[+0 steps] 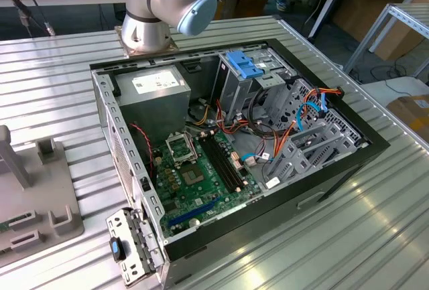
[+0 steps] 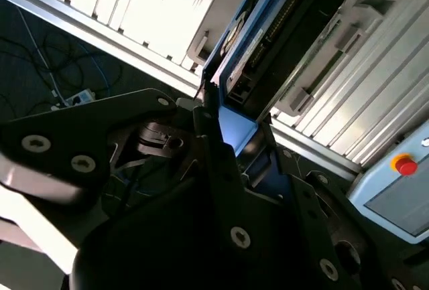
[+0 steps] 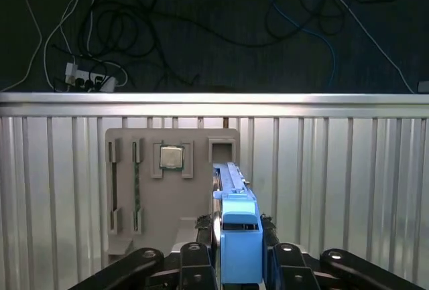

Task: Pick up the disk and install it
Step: 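Pick up the disk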

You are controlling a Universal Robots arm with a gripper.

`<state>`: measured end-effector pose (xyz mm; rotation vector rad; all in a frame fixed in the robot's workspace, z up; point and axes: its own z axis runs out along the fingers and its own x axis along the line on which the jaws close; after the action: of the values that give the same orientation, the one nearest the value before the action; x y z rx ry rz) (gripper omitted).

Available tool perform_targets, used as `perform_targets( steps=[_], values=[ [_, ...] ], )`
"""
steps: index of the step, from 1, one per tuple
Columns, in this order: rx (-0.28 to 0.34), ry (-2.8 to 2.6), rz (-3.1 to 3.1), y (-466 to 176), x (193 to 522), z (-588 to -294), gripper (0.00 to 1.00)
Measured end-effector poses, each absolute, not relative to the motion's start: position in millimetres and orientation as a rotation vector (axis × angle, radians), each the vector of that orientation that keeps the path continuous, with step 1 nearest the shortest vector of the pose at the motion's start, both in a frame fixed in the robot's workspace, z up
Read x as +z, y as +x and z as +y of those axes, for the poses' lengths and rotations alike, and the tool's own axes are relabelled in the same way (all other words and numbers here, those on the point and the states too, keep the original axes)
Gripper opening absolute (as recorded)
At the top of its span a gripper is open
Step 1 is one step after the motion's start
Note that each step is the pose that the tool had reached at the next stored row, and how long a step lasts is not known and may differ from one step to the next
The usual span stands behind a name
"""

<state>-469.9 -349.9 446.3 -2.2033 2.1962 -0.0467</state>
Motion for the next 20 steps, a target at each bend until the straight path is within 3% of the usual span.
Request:
perform_targets(
  steps=[13, 20],
  values=[
    [-0.05, -2.202, 2.195, -470, 482, -350, 0.37],
    [-0.051, -2.201, 2.194, -470, 520, -350, 0.37]
  ],
)
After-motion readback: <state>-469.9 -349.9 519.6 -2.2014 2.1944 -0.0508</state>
